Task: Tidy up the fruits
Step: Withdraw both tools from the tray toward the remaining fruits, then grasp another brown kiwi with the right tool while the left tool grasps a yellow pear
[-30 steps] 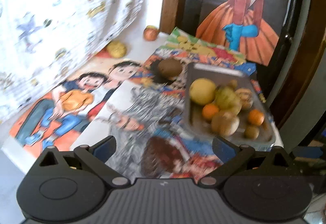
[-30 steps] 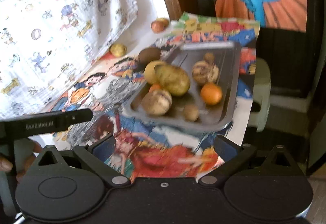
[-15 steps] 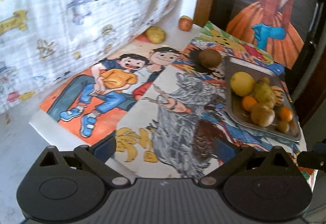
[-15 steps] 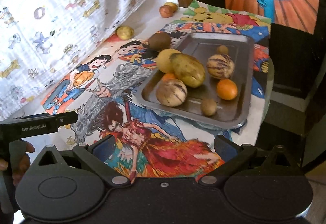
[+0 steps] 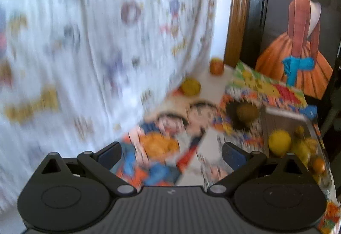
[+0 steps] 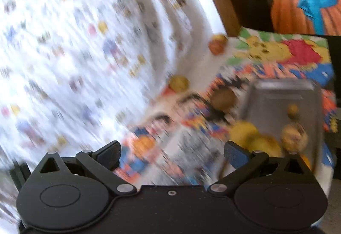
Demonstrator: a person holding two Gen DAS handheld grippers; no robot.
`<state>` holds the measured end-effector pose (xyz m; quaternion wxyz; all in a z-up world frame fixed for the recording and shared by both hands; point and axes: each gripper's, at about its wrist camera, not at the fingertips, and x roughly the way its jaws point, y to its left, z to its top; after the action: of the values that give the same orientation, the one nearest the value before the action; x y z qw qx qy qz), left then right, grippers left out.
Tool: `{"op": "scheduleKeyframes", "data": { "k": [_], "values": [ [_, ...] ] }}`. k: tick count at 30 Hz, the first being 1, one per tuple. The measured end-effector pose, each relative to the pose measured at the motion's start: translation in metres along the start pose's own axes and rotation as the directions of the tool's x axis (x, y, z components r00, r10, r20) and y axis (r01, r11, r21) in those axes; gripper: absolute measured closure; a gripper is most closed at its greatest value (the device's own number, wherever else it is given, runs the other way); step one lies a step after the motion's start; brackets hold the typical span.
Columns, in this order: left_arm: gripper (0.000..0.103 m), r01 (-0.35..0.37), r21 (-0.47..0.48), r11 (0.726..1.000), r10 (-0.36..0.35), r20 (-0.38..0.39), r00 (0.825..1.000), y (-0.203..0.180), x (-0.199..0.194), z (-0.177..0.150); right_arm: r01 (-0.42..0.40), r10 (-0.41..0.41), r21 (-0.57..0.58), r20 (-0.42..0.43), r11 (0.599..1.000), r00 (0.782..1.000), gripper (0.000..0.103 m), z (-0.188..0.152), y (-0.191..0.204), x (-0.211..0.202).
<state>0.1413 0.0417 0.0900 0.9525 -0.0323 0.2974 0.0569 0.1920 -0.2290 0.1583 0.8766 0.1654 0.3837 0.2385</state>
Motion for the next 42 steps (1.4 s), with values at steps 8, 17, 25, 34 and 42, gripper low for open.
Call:
{"op": "scheduleKeyframes", "data": {
  "k": [8, 17, 25, 34, 42],
  "values": [
    [0.001, 0.026, 0.107, 0.994, -0.042, 0.146, 0.988, -0.008, 0.011, 0.066, -0.081, 0.081, -0.016, -0.01, 0.997, 0.997, 0.0, 0.115, 0.017, 0.031],
    [0.001, 0.069, 0.265, 0.962, -0.112, 0.151, 0.982, -0.034, 0.089, 0.08, -0.179, 0.176, -0.246, -0.035, 0.953, 0.984, 0.0, 0.149, -0.033, 0.107],
    [0.001, 0.073, 0.41, 0.909, -0.11, 0.067, 0.992, -0.074, 0.156, 0.063, -0.152, 0.097, -0.304, -0.189, 0.94, 0.977, 0.001, 0.141, -0.081, 0.17],
    [0.001, 0.204, 0.146, 0.968, -0.2, -0.045, 0.979, -0.056, 0.227, 0.07, -0.174, -0.014, -0.563, -0.313, 0.808, 0.95, 0.001, 0.099, -0.104, 0.193],
    [0.001, 0.144, -0.012, 0.99, -0.144, -0.061, 0.988, -0.063, 0.271, 0.072, -0.167, -0.054, -0.653, -0.305, 0.739, 0.951, 0.001, 0.081, -0.09, 0.208]
  ]
}}
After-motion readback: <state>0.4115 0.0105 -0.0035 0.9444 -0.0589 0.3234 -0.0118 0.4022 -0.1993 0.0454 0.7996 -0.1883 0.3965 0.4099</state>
